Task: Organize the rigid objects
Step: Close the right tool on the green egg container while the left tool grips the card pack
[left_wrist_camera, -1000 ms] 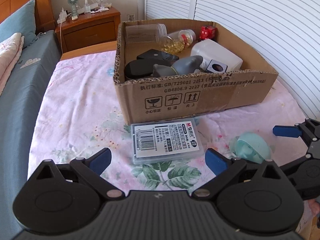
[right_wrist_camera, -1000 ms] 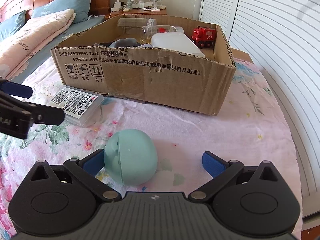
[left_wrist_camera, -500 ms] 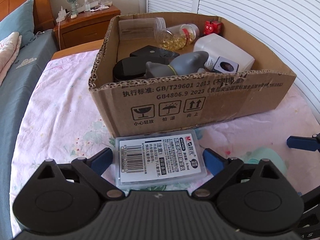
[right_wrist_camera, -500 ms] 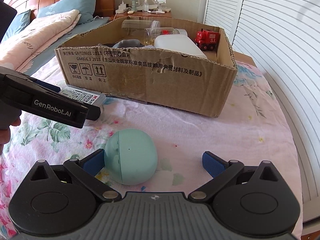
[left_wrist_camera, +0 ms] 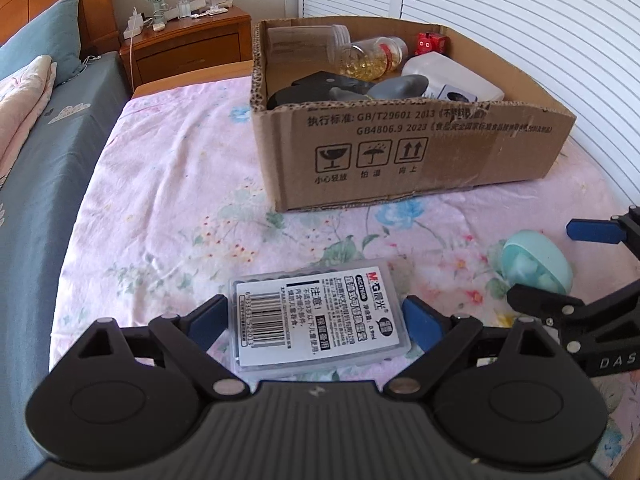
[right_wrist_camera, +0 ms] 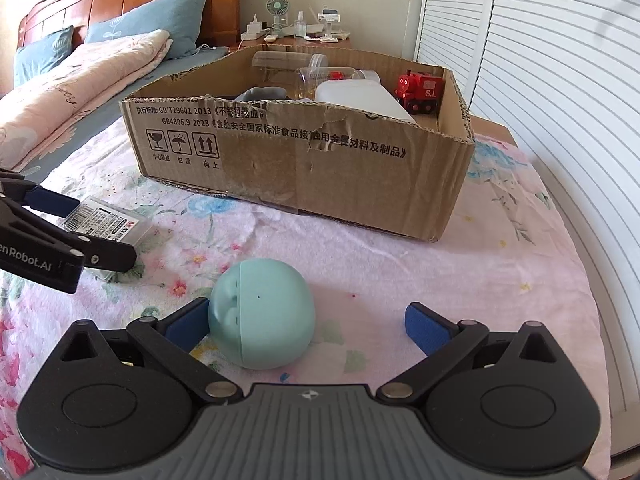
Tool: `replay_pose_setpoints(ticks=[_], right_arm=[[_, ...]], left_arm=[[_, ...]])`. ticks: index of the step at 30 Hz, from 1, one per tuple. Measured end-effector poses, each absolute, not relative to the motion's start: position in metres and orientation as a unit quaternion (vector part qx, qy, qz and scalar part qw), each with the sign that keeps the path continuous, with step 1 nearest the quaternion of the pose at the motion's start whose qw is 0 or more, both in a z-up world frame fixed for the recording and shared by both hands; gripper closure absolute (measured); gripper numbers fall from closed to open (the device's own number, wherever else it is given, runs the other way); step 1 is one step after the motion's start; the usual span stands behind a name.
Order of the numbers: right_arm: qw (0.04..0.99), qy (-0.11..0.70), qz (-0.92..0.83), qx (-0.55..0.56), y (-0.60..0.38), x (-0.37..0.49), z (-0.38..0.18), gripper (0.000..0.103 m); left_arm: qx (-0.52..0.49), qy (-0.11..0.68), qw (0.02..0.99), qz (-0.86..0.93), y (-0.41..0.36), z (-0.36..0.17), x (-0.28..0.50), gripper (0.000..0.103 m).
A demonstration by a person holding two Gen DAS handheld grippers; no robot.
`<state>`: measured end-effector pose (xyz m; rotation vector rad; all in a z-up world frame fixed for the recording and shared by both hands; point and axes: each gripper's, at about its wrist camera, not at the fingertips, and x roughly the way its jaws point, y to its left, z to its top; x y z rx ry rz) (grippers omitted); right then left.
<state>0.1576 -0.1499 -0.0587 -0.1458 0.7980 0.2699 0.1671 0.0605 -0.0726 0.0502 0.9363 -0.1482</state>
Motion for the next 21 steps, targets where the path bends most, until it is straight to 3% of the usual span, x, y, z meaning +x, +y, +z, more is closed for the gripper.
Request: replay_pose_setpoints(ticks=[11,21], right_arm=[[0.892,0.409,0.168,-0.092,-0.131,0.160,-0.054,0.001],[0.884,0.406,0.201,-0.116,-0.126,0.154,-0.044,0.035]], left_arm=[[0.018,0.443,0.894,-0.061,0.067,-0.073,0.160,0.010],[0.018,0.447,0.893,-0.057,0.068,-0.073,0.161,0.009]])
